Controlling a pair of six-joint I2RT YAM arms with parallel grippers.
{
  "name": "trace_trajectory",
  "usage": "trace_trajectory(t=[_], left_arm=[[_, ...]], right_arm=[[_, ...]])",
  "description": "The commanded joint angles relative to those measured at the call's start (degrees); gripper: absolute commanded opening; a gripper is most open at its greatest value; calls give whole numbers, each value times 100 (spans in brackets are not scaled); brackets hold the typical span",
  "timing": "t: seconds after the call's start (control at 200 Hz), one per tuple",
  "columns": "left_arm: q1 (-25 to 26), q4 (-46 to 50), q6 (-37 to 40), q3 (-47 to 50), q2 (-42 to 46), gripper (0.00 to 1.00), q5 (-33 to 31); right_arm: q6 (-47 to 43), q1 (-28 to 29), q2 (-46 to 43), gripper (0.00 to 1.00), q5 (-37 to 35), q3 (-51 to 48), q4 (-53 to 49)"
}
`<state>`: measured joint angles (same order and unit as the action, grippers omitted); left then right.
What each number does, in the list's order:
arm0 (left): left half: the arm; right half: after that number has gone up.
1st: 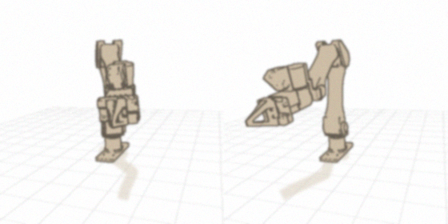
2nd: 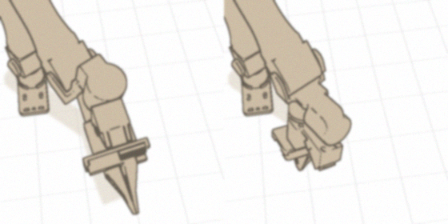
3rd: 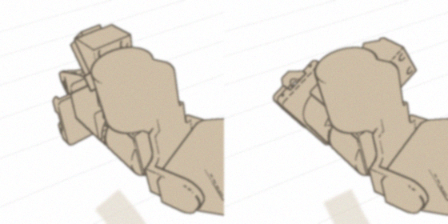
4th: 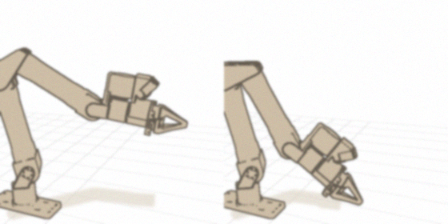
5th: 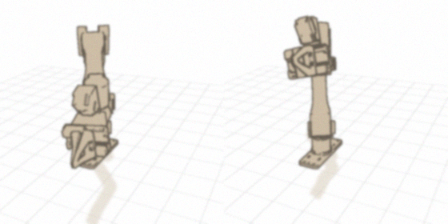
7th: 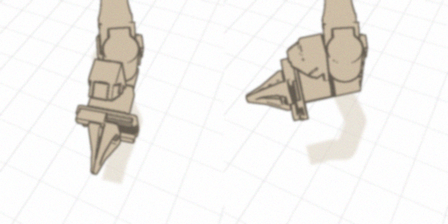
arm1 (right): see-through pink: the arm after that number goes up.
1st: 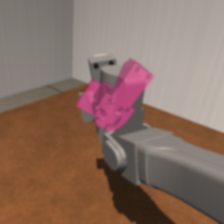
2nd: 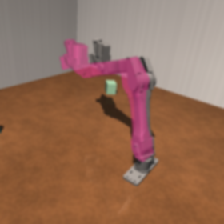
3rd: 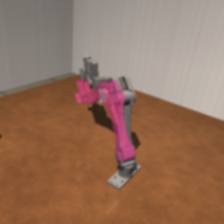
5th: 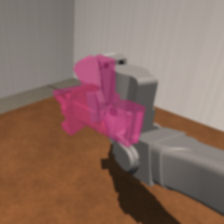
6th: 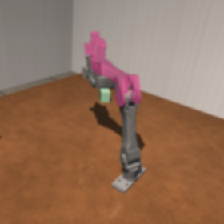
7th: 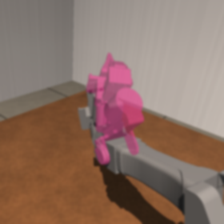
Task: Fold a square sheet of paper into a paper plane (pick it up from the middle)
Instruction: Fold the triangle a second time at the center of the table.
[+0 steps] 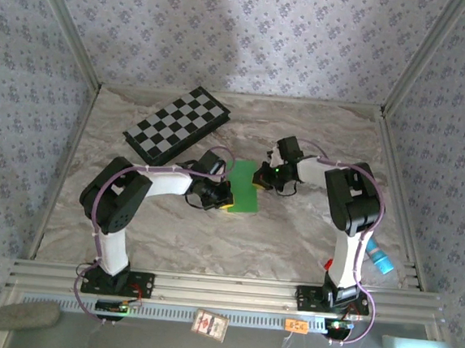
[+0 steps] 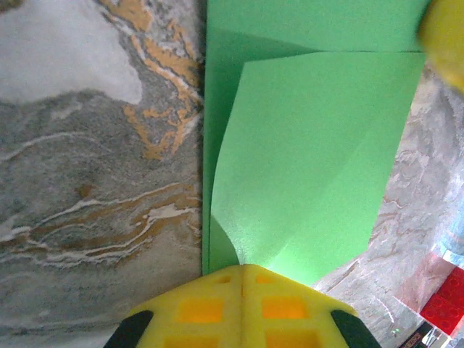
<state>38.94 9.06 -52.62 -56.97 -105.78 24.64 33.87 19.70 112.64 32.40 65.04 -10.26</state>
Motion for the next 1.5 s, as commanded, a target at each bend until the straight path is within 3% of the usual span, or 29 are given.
trace_trajectory(t=[0.0, 0.28, 0.615, 0.94, 1.204, 1.494], left_arm=[[-27, 1052, 37, 143, -268, 0, -252], [-27, 922, 25, -1, -238, 0, -171], [-27, 931, 59, -59, -281, 0, -170], [-28, 928, 31, -78, -312, 0, -179], [-27, 993, 5, -64, -337, 0, -205], [-27, 937, -73, 246, -392, 0, -180]], right_arm=[[-259, -257, -6, 6, -820, 232, -287], [-130, 231, -855, 6, -622, -242, -277], [330, 1024, -537, 5, -325, -406, -37], [314, 1279, -279, 0, -125, -369, -70], [-149, 1168, -260, 0, -297, -371, -462], [-404, 34, 135, 1, -272, 46, -458]])
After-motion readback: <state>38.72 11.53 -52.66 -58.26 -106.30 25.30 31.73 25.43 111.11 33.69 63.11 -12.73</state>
